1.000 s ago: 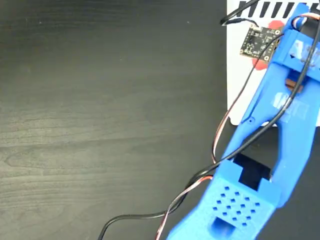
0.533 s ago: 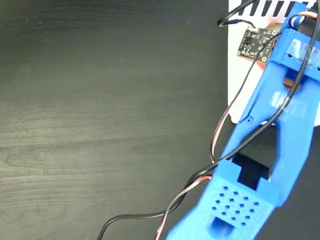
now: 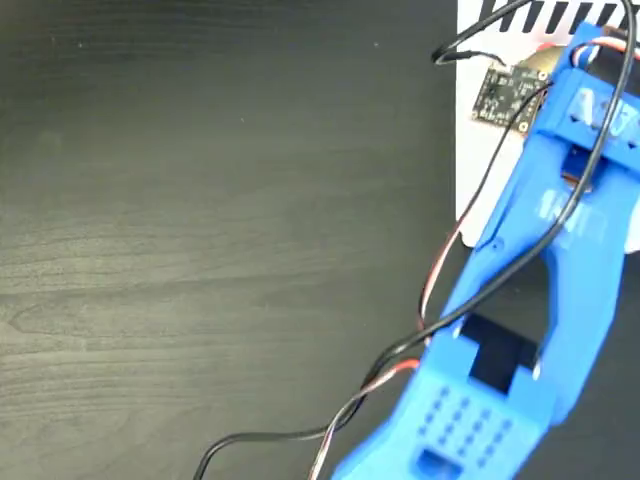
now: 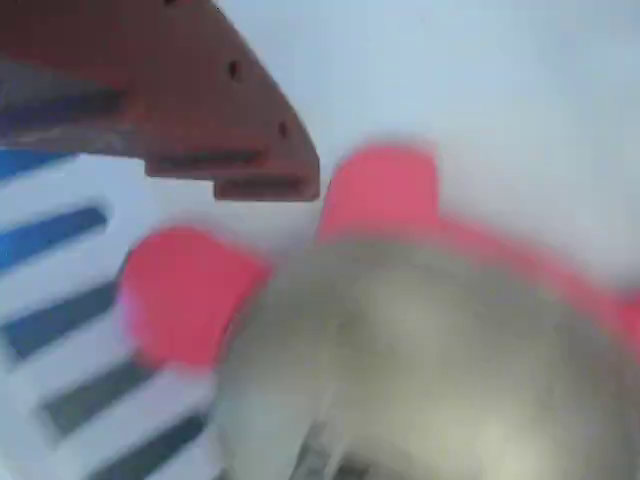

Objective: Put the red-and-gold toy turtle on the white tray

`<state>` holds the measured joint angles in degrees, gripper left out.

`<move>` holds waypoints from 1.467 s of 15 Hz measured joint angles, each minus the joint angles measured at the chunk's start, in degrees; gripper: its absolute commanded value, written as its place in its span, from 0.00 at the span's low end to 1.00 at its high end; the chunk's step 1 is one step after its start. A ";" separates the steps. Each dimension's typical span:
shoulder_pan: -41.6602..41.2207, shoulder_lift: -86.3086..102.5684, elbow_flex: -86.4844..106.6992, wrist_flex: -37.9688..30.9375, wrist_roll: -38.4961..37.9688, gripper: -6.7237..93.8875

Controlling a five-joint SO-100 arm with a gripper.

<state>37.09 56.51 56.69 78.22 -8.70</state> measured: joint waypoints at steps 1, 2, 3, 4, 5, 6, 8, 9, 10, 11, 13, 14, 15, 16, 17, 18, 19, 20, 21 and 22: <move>0.00 2.29 0.26 -1.41 1.58 0.11; 0.00 5.01 0.26 -2.72 3.43 0.07; 0.00 7.65 0.26 -3.96 5.71 0.07; 0.00 9.93 0.26 -4.39 7.21 0.07; -0.18 12.30 0.62 -4.48 8.09 0.07; -0.53 15.03 1.76 -4.83 8.79 0.07; -1.14 23.64 8.44 -9.58 11.34 0.07; -1.76 29.18 14.59 -13.89 12.04 0.07; -2.90 35.24 21.36 -18.90 12.04 0.07; -5.36 41.75 29.09 -23.20 11.07 0.07; -11.34 50.45 41.40 -27.86 11.07 0.07; -15.47 55.55 48.08 -29.79 11.43 0.07; -19.16 61.08 54.23 -31.73 11.43 0.07; -22.59 66.80 61.35 -33.93 11.43 0.07; -25.31 71.72 68.03 -36.39 11.16 0.07; -28.48 77.34 76.29 -39.29 10.90 0.07; -30.50 81.47 82.88 -41.22 11.07 0.07; -32.52 86.66 90.00 -42.36 11.43 0.07; -34.10 90.53 94.13 -42.63 11.43 0.07; -35.95 95.27 98.96 -42.54 11.07 0.07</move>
<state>1.14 151.79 155.65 35.68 2.37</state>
